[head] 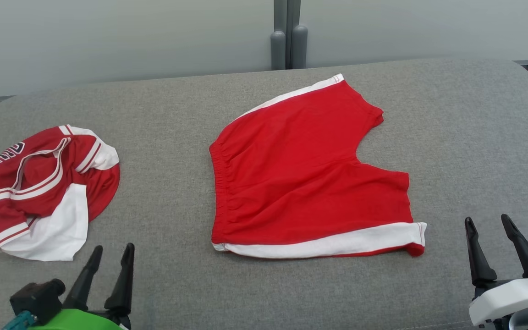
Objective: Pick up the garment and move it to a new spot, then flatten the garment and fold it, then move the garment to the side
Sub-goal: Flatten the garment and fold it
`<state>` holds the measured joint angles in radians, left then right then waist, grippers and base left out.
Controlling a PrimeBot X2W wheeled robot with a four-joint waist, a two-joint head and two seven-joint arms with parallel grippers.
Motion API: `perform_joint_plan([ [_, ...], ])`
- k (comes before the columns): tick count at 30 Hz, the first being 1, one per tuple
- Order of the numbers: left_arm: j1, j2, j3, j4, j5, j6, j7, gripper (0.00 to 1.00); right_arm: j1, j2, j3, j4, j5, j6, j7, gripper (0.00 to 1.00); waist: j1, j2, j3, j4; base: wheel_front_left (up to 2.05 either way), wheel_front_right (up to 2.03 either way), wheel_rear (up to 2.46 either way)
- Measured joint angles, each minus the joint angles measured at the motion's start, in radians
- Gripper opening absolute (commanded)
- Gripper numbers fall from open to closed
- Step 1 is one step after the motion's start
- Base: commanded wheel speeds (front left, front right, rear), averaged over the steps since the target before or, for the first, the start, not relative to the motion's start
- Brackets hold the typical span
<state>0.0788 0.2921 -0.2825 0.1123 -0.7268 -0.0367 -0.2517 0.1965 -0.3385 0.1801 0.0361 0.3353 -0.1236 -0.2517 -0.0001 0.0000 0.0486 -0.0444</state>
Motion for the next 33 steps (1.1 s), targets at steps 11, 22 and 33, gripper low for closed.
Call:
perform_joint_plan([
  [11,0.0,-0.03,-0.174,0.039,0.037,-0.044,0.057,1.0,-0.023,0.031,0.101,0.107,-0.002,0.055,0.013,1.0,0.0001,0.0,0.05,0.001,0.0,0.0,0.0],
  [22,-0.102,-0.057,-0.232,0.094,0.049,-0.062,0.11,1.0,-0.135,0.086,0.144,0.245,-0.001,0.088,0.05,1.0,0.0,0.0,0.085,-0.013,0.0,0.0,0.0],
  [33,-0.169,-0.065,-0.243,0.142,0.054,-0.069,0.13,1.0,-0.22,0.111,0.151,0.343,0.0,0.106,0.051,0.72,0.0,0.0,0.116,-0.027,0.0,0.0,0.0],
])
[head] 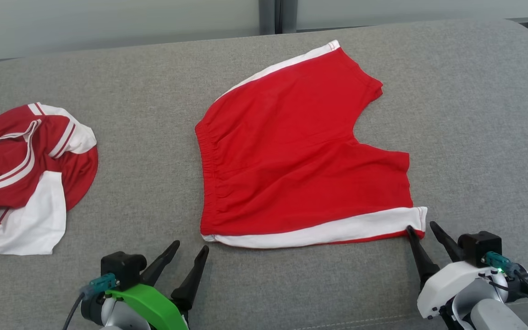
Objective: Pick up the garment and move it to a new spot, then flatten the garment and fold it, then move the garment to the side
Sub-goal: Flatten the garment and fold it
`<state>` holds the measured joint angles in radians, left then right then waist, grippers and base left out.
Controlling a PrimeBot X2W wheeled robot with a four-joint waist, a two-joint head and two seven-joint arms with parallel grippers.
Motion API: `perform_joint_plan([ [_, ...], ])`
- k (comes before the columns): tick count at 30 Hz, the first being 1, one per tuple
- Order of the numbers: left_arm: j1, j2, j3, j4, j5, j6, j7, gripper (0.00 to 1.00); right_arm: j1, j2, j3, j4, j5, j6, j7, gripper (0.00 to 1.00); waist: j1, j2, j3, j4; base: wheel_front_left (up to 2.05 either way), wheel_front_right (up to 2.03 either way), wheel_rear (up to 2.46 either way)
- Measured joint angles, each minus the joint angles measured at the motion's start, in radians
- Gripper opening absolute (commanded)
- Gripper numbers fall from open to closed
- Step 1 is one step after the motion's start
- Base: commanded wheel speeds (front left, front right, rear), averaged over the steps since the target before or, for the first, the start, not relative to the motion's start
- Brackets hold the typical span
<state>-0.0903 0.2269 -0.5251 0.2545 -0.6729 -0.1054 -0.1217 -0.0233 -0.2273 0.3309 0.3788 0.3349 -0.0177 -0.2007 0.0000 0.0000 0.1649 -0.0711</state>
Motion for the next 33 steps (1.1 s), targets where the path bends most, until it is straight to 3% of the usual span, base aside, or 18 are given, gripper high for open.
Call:
perform_joint_plan([
  [3,-0.015,-0.005,-0.007,0.025,0.0,0.0,0.007,1.0,-0.021,0.009,0.003,0.022,0.0,0.003,-0.001,0.72,0.0,0.0,0.006,-0.003,0.0,0.0,0.0],
  [5,-0.021,-0.006,-0.01,0.027,0.0,-0.001,0.008,1.0,-0.028,0.01,0.004,0.028,0.0,0.008,-0.001,0.66,0.0,0.0,0.008,-0.005,0.0,0.0,0.0],
  [6,-0.027,-0.006,-0.019,0.03,0.002,-0.002,0.008,1.0,-0.035,0.011,0.004,0.033,0.0,0.008,-0.001,0.54,0.0,0.0,0.011,-0.006,0.0,0.0,0.0],
  [11,-0.064,-0.024,-0.049,0.061,0.009,-0.009,0.017,1.0,-0.068,0.025,0.005,0.069,0.0,0.011,-0.003,0.18,0.0,0.0,0.02,-0.011,0.0,0.0,0.0],
  [12,-0.068,-0.026,-0.052,0.064,0.009,-0.009,0.017,1.0,-0.074,0.028,0.006,0.075,0.0,0.018,-0.003,0.0,0.0,0.0,0.022,-0.012,0.0,0.0,0.0],
  [24,-0.1,-0.052,-0.089,0.129,0.009,-0.01,0.016,1.0,-0.118,0.044,0.013,0.137,0.0,0.038,-0.019,0.0,0.0,0.0,0.038,-0.023,0.0,0.0,0.0],
  [26,-0.101,-0.054,-0.092,0.138,0.009,-0.01,0.016,0.98,-0.121,0.045,0.014,0.147,0.0,0.04,-0.02,0.0,0.0,0.0,0.038,-0.024,0.0,0.0,0.0],
  [27,-0.103,-0.055,-0.093,0.143,0.009,-0.011,0.015,0.83,-0.123,0.045,0.015,0.15,0.0,0.043,-0.02,0.0,0.0001,0.0,0.038,-0.024,0.0,0.0,0.0],
  [28,-0.107,-0.055,-0.094,0.149,0.009,-0.011,0.015,0.75,-0.128,0.046,0.016,0.153,0.0,0.044,-0.021,0.0,0.0,0.0,0.038,-0.024,0.0,0.0,0.0],
  [33,-0.121,-0.056,-0.094,0.163,0.009,-0.018,0.005,0.81,-0.137,0.048,0.017,0.167,0.0,0.053,-0.029,0.0,0.0001,0.0,0.037,-0.025,0.0,0.0,0.0],
])
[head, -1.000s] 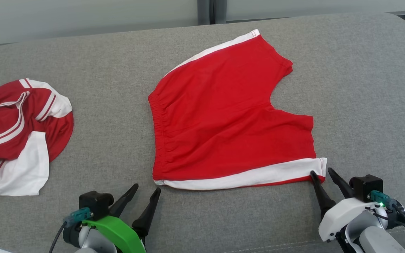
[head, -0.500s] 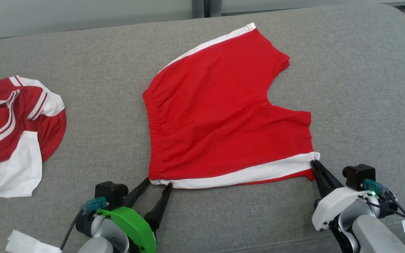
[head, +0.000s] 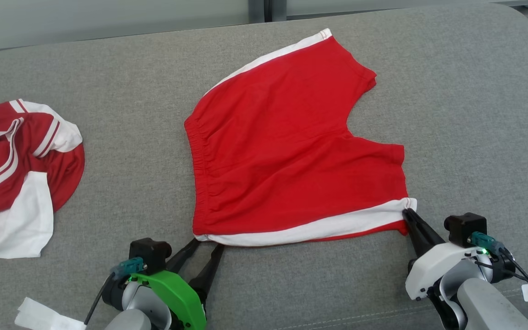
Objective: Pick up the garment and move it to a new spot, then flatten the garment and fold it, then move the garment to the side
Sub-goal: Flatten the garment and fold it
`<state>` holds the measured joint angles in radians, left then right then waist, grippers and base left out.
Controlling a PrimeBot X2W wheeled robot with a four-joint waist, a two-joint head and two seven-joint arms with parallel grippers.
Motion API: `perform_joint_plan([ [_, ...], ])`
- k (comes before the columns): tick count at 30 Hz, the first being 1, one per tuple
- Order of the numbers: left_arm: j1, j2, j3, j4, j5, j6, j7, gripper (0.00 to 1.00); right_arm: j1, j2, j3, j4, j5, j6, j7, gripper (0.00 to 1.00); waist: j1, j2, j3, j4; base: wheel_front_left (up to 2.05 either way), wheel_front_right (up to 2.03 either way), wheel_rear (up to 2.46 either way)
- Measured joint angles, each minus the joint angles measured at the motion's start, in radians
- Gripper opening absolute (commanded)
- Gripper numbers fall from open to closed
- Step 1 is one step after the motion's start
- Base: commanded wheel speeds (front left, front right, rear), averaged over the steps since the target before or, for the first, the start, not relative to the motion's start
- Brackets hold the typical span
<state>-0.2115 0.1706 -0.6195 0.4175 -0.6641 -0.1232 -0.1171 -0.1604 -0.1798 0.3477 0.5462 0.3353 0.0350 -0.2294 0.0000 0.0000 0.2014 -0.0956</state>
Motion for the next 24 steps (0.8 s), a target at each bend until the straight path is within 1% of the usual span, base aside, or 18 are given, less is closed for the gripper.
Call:
perform_joint_plan([
  [3,-0.004,-0.001,-0.001,0.014,0.0,0.0,-0.008,0.8,-0.002,0.0,0.0,0.011,0.0,0.0,-0.002,0.0,0.0,0.0,-0.002,0.0,0.0,0.0,0.0],
  [6,-0.02,-0.005,-0.005,0.021,-0.002,0.0,-0.01,0.84,-0.007,0.002,0.0,0.019,0.0,0.008,-0.005,0.0,0.0,0.0,-0.003,0.0,0.0,0.0,0.0],
  [8,-0.026,-0.014,-0.007,0.021,-0.005,0.0,-0.018,0.8,-0.015,0.004,0.001,0.027,0.0,0.008,-0.005,0.0,0.0,0.0,-0.005,-0.001,0.0,0.0,0.0],
  [10,-0.031,-0.025,-0.016,0.021,-0.008,0.0,-0.021,0.74,-0.017,0.007,0.001,0.032,0.0,0.009,-0.008,0.0,0.0,0.0,-0.007,-0.002,0.0,0.0,0.0],
  [11,-0.036,-0.028,-0.02,0.021,-0.01,0.0,-0.024,0.67,-0.017,0.007,0.001,0.036,0.0,0.009,-0.008,0.0,0.0,0.0,-0.008,-0.002,0.0,0.0,0.0],
  [13,-0.04,-0.029,-0.026,0.022,-0.01,0.0,-0.026,0.51,-0.017,0.008,0.001,0.043,0.0,0.009,-0.008,0.0,0.0,0.0,-0.01,-0.003,0.0,0.0,0.0],
  [15,-0.041,-0.029,-0.029,0.026,-0.01,0.0,-0.029,0.47,-0.017,0.009,0.001,0.048,0.0,0.011,-0.008,0.0,0.0,0.0,-0.012,-0.004,0.0,0.0,0.0],
  [17,-0.044,-0.029,-0.033,0.027,-0.01,0.0,-0.033,0.41,-0.017,0.009,0.002,0.053,0.0,0.016,-0.009,0.0,0.0,0.0,-0.014,-0.005,0.0,0.0,0.0],
  [18,-0.046,-0.029,-0.036,0.026,-0.01,0.0,-0.034,0.34,-0.017,0.01,0.002,0.055,0.0,0.017,-0.009,0.0,0.0,0.0,-0.015,-0.006,0.0,0.0,0.0],
  [19,-0.049,-0.029,-0.04,0.026,-0.011,0.0,-0.035,0.18,-0.017,0.01,0.002,0.058,0.0,0.017,-0.009,0.0,0.0,0.0,-0.016,-0.006,0.0,0.0,0.0],
  [20,-0.052,-0.029,-0.045,0.026,-0.011,0.0,-0.04,0.0,-0.018,0.011,0.002,0.061,0.0,0.017,-0.009,0.0,0.0,0.0,-0.017,-0.007,0.0,0.0,0.0],
  [24,-0.059,-0.029,-0.07,0.023,-0.019,0.0,-0.042,0.0,-0.018,0.011,0.002,0.066,0.0,0.022,-0.013,0.0,0.0,0.0,-0.022,-0.009,0.0,0.0,0.0],
])
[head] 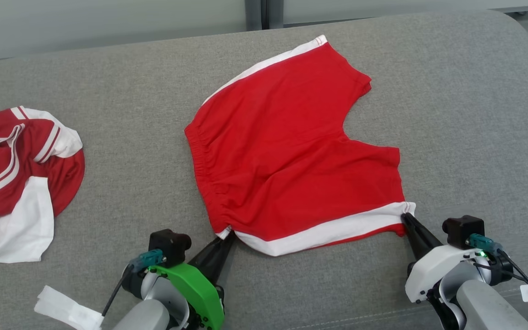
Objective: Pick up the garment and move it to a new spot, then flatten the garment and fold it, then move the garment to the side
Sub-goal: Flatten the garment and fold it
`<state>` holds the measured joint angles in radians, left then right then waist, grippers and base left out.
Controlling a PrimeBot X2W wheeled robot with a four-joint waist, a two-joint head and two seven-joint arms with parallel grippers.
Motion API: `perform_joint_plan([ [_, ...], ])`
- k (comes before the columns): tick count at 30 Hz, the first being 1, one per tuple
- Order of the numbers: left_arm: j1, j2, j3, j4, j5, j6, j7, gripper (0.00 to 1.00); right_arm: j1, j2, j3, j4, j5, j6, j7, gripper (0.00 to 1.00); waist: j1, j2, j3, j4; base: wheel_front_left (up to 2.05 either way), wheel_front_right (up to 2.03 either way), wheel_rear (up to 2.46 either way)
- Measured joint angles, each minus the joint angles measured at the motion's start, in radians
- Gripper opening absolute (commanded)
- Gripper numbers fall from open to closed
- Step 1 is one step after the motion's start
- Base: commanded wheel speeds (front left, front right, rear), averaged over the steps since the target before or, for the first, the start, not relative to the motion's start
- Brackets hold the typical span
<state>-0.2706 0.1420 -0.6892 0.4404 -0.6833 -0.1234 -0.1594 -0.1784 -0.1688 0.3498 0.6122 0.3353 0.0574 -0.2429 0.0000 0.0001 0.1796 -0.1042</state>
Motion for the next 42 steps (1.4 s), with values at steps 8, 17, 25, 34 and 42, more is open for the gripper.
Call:
perform_joint_plan([
  [8,0.001,0.057,-0.082,-0.075,-0.058,0.0,0.059,0.0,0.012,-0.049,-0.02,-0.041,0.026,0.024,0.0,0.0,0.0,0.0,-0.022,0.005,0.0,0.0,0.0],
  [17,0.144,0.203,-0.091,-0.307,-0.273,-0.001,0.197,0.0,0.198,-0.106,-0.057,-0.185,0.127,0.047,0.04,0.0,0.0,0.0,-0.037,-0.006,0.0,0.0,0.0],
  [25,0.2,0.27,-0.033,-0.48,-0.383,-0.001,0.248,0.0,0.17,-0.154,-0.077,-0.405,0.178,0.057,0.087,0.0,0.0,0.0,0.011,-0.005,0.0,0.0,0.0],
  [34,0.066,0.281,0.022,-0.625,-0.492,-0.001,0.357,0.0,-0.086,-0.2,-0.076,-0.515,0.26,0.066,0.265,0.0,0.0,0.0,0.097,0.028,0.0,0.0,0.0],
  [42,-0.125,0.275,0.083,-0.621,-0.548,0.053,0.464,0.0,-0.32,-0.231,-0.119,-0.477,0.301,0.063,0.444,0.0,0.0001,0.0,0.184,0.111,0.0,0.0,0.0],
])
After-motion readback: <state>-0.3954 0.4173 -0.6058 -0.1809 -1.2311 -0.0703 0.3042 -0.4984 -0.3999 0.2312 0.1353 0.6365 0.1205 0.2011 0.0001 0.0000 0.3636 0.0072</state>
